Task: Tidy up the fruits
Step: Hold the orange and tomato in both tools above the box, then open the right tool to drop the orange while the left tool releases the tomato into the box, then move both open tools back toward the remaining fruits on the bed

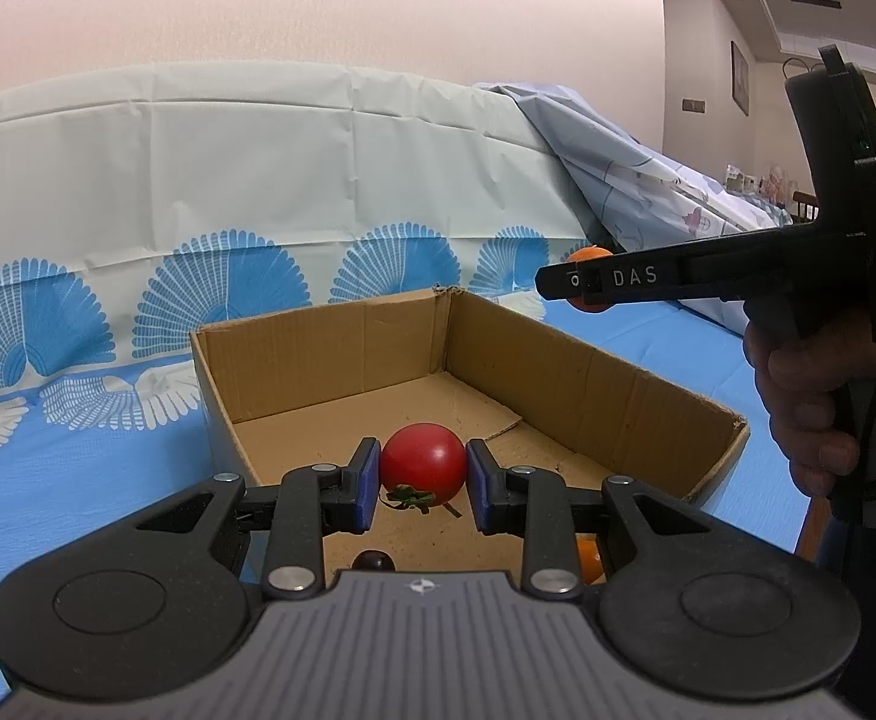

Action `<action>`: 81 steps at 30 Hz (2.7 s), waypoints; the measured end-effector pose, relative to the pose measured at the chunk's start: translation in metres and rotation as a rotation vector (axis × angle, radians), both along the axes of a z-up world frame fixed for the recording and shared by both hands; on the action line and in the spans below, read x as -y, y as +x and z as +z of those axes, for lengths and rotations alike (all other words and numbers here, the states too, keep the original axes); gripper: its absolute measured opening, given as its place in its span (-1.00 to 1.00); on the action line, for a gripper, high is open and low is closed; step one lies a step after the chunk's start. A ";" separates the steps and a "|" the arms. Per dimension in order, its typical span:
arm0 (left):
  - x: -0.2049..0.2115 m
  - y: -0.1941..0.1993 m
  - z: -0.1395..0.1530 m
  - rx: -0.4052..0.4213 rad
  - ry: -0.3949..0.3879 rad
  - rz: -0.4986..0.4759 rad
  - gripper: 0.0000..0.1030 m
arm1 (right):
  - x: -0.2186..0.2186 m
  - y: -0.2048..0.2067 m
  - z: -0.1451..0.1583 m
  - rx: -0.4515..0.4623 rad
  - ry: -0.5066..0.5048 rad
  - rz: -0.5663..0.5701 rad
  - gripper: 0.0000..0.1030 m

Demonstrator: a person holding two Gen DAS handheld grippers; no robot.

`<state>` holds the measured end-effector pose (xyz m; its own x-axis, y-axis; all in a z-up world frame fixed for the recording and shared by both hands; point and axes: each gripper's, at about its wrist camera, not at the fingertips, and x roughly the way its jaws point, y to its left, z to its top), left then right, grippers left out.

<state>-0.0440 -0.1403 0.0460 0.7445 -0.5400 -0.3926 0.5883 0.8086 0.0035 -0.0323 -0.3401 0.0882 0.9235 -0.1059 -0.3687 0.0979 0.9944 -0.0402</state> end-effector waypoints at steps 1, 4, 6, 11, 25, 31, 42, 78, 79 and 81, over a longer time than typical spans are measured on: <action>0.000 0.000 0.000 0.000 0.001 0.000 -0.35 | 0.000 0.000 0.000 0.000 0.000 0.000 -0.23; 0.000 0.000 0.000 0.003 0.002 -0.003 -0.35 | -0.001 0.000 0.000 0.000 -0.003 0.000 -0.23; 0.000 0.000 0.001 0.003 0.002 -0.004 -0.35 | -0.001 0.000 0.000 -0.001 -0.002 0.000 -0.23; 0.000 0.000 0.001 0.004 0.003 -0.004 -0.35 | -0.001 0.001 0.000 -0.001 -0.003 0.000 -0.23; 0.001 0.000 0.001 0.005 0.007 -0.006 -0.35 | -0.003 0.001 0.000 -0.002 -0.004 0.001 -0.23; 0.001 0.001 0.001 0.006 0.007 -0.007 -0.35 | -0.003 0.001 0.000 -0.002 -0.006 0.002 -0.23; 0.003 0.002 0.000 -0.011 0.011 -0.009 -0.13 | -0.005 0.003 -0.002 -0.010 -0.009 0.005 -0.20; -0.173 0.028 0.059 0.088 0.080 0.410 -0.43 | -0.118 -0.002 0.017 0.098 0.039 0.209 -0.31; -0.176 0.029 0.053 0.078 0.100 0.421 -0.43 | -0.123 -0.001 0.016 0.095 0.037 0.224 -0.31; -0.189 0.032 0.041 0.042 0.093 0.456 -0.41 | -0.133 0.000 0.015 0.089 0.033 0.252 -0.31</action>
<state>-0.0121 0.0488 0.0873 0.9138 -0.1180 -0.3886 0.1711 0.9797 0.1047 -0.0325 -0.2072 0.1028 0.9482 0.1421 -0.2840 -0.1511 0.9885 -0.0100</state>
